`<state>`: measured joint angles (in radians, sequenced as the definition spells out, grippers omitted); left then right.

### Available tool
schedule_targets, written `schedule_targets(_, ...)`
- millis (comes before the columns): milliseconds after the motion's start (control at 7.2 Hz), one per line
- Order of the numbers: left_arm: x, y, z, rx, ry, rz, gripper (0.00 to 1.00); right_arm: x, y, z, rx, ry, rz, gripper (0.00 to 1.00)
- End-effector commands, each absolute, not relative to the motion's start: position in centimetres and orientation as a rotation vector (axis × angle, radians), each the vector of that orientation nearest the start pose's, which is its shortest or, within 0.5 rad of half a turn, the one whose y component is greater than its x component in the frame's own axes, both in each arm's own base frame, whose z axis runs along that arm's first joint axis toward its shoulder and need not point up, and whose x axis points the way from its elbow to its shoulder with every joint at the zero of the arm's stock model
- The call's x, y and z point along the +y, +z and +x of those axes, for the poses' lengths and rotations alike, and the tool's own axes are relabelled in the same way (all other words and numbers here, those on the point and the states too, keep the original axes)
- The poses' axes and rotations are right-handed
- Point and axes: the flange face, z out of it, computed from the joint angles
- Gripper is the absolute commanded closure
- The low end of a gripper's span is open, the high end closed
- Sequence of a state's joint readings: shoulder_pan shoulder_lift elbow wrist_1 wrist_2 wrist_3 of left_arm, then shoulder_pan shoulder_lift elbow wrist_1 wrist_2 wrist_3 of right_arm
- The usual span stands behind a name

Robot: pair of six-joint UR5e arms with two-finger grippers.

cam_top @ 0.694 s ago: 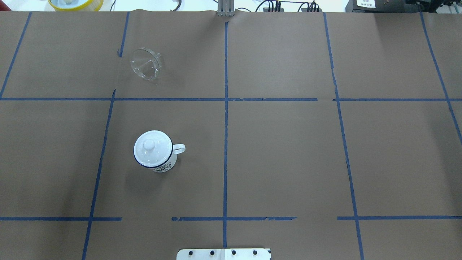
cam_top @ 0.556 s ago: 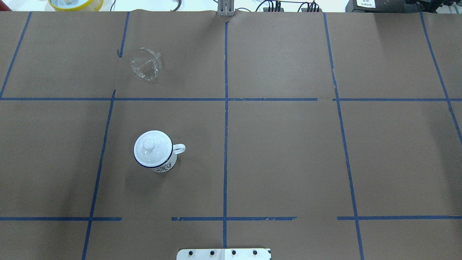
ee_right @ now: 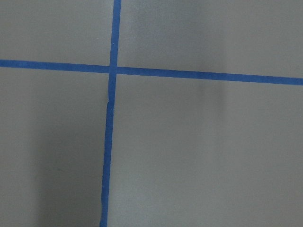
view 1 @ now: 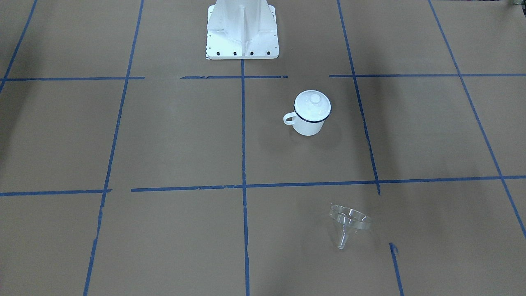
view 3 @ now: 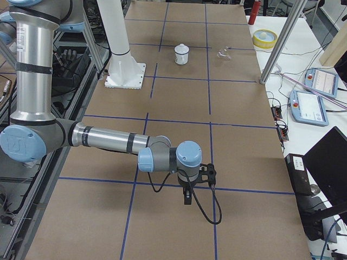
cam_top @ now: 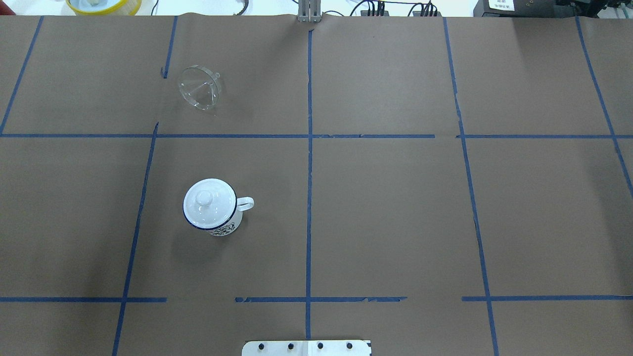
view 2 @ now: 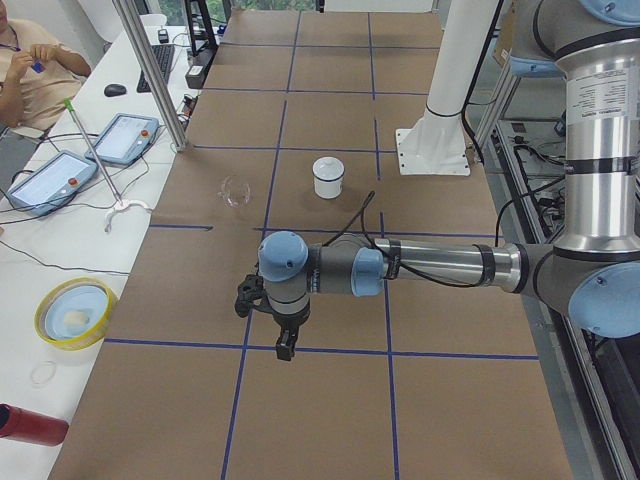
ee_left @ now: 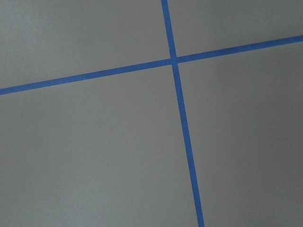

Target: Place funnel on cup

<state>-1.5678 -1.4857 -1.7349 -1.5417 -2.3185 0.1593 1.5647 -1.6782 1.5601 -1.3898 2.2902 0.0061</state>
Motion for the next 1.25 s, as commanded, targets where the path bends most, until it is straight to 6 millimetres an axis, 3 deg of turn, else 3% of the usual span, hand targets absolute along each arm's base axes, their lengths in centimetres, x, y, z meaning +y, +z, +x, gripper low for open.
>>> schedule_targets(0,-48.2,56.9,-6.4,0.731,0.214,0.214,0.00,-44.9,70.0,6.5,-0.720,-0.023,0.056,0.00)
schedule_targets(278,-53.7,48.4,-6.7,0.701,0.196,0.359,0.00,-44.9,70.0,6.5,-0.720,-0.023,0.056,0.00)
schedule_targets(417,-54.8,46.7,-6.8,0.699,0.049,0.372,0.00,-44.9,70.0,6.5,-0.720,-0.023,0.056,0.00)
schedule_targets(694,-54.3,44.9,-5.8,0.747,-0.036,0.444,0.00,-44.9,70.0,6.5,-0.720,-0.023,0.056,0.00)
schedule_targets(833,-54.3,43.8,0.7,0.824,0.057,0.426,0.00,-44.9,70.0,6.5,-0.720,-0.023,0.056,0.00)
schedule_targets(972,-53.7,42.1,6.3,0.878,0.019,0.352,0.00,-44.9,70.0,6.5,-0.720,-0.023,0.056,0.00)
schedule_targets(1111,-51.9,39.1,11.5,0.874,-0.017,0.340,0.00,-44.9,70.0,6.5,-0.720,-0.023,0.056,0.00)
